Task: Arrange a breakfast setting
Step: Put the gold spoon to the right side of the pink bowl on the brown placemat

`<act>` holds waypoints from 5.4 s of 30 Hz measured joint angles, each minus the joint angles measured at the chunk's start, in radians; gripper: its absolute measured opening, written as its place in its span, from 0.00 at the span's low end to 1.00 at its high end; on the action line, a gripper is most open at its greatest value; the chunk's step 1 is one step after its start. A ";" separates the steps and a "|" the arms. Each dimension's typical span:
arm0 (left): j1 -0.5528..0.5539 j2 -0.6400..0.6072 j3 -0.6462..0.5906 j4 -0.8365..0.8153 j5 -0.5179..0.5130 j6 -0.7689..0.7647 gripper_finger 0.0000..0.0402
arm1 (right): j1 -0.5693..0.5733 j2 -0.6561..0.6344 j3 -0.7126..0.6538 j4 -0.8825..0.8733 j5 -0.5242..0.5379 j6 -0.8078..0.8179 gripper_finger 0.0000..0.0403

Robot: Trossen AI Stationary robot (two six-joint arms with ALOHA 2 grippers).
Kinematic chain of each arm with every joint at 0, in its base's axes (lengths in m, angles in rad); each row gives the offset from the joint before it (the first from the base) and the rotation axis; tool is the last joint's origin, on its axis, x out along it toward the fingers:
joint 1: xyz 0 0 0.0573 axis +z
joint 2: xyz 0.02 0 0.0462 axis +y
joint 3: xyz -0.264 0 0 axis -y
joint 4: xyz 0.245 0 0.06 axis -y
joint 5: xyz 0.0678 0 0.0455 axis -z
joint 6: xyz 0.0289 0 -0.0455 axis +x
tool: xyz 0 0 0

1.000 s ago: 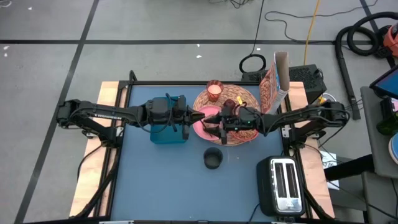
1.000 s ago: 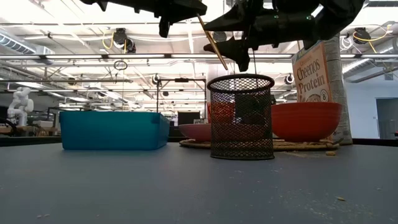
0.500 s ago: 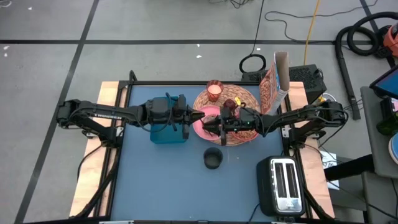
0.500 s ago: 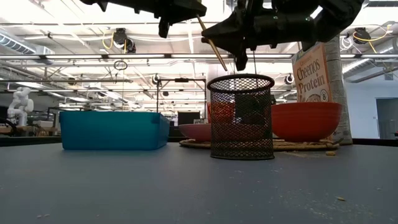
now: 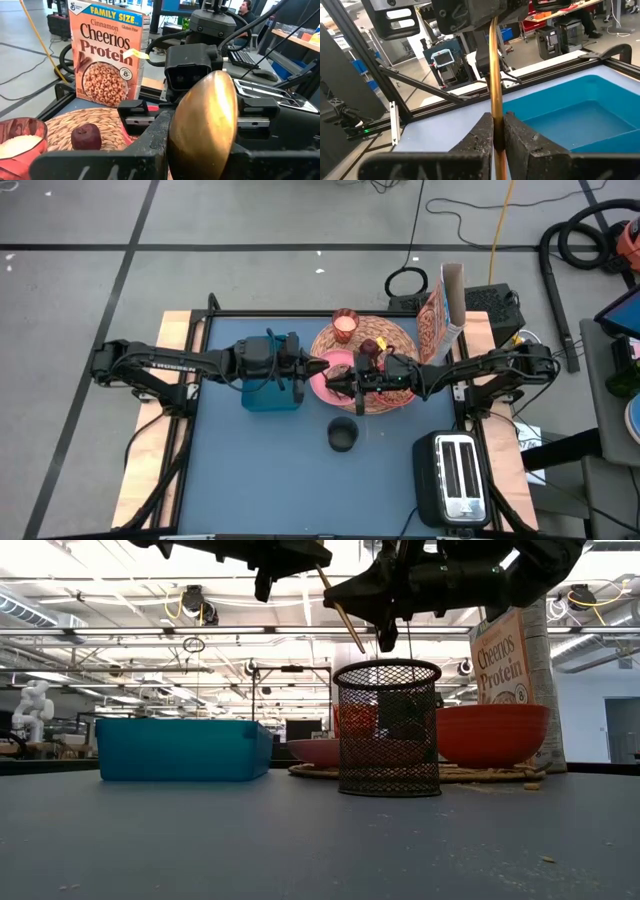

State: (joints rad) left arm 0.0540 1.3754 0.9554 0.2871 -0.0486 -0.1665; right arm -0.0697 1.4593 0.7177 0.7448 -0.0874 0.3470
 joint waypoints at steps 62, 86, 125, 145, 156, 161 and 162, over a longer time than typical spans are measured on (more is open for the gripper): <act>0.000 0.000 0.000 -0.095 -0.003 0.015 0.37 | -0.001 -0.820 0.000 -1.398 0.225 0.713 0.05; 0.000 0.000 0.000 -0.101 -0.003 0.031 0.37 | -0.001 -0.860 0.000 -1.856 0.330 0.951 0.04; 0.000 0.001 0.000 -0.105 -0.003 0.033 0.37 | -0.001 -0.655 -0.278 -1.494 0.321 1.160 0.04; 0.000 0.001 0.000 -0.105 -0.003 0.032 0.37 | -0.001 -0.657 -0.439 -1.258 0.269 1.216 0.12; 0.000 0.001 0.000 -0.105 -0.003 0.032 0.37 | -0.001 -0.656 -0.440 -1.250 0.268 1.215 0.14; 0.000 0.001 0.000 -0.105 -0.003 0.032 0.37 | -0.001 -0.656 -0.440 -1.250 0.267 1.213 0.14; 0.000 0.001 0.000 -0.105 -0.003 0.032 0.37 | -0.001 -0.656 -0.440 -1.250 0.267 1.213 0.14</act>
State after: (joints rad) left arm 0.0539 1.3762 0.9554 0.1825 -0.0516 -0.1349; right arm -0.0708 0.8032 0.2775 -0.5049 0.1795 1.5604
